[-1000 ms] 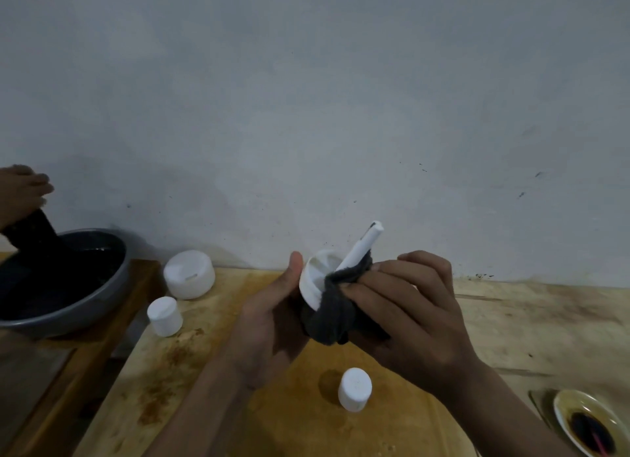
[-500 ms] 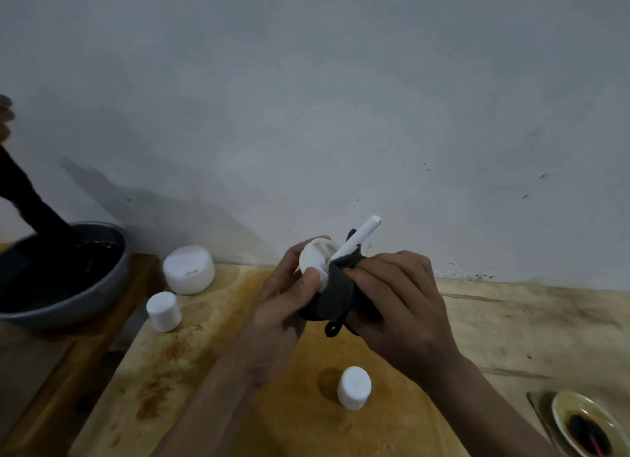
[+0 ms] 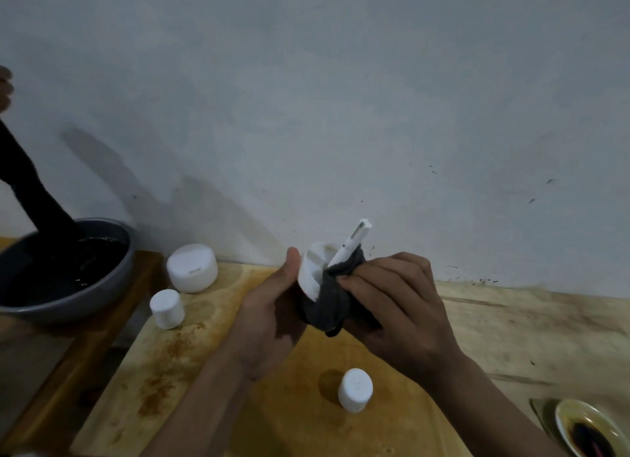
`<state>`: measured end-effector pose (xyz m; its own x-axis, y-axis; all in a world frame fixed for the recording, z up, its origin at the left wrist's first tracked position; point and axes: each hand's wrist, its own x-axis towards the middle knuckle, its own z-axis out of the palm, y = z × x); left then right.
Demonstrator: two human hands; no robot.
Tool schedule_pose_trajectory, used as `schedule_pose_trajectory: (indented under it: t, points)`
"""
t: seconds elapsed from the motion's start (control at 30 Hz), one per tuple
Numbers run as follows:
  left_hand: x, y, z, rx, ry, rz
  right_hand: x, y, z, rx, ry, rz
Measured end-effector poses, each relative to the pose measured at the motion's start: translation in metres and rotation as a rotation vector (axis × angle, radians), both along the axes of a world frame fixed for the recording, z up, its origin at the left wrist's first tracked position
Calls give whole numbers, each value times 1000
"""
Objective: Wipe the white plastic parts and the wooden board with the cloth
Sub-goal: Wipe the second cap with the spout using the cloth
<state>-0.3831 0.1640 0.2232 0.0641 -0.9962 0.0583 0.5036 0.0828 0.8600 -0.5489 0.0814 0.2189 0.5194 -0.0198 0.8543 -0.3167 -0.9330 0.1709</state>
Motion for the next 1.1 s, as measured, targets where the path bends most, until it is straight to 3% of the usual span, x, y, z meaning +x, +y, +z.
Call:
schedule_pose_trajectory:
  t: [0.2, 0.37, 0.57, 0.73, 0.97, 1.1]
  points:
    - [-1, 0, 0, -3, -112, 40, -2, -8, -3, 48, -12, -43]
    - [0, -6, -5, 47, 17, -33, 2, -6, -5, 78, -26, -14]
    - [1, -4, -9, -7, -132, 39, 0, -11, -6, 97, -40, -34]
    - [3, -8, -12, 29, 0, -26, 2, -10, -6, 124, 2, -9]
    - [5, -5, -16, -25, -132, 84, 0, -10, -15, 65, -1, -37]
    - [10, -7, -13, 66, -40, -62, 3, -6, -18, 11, 35, -2]
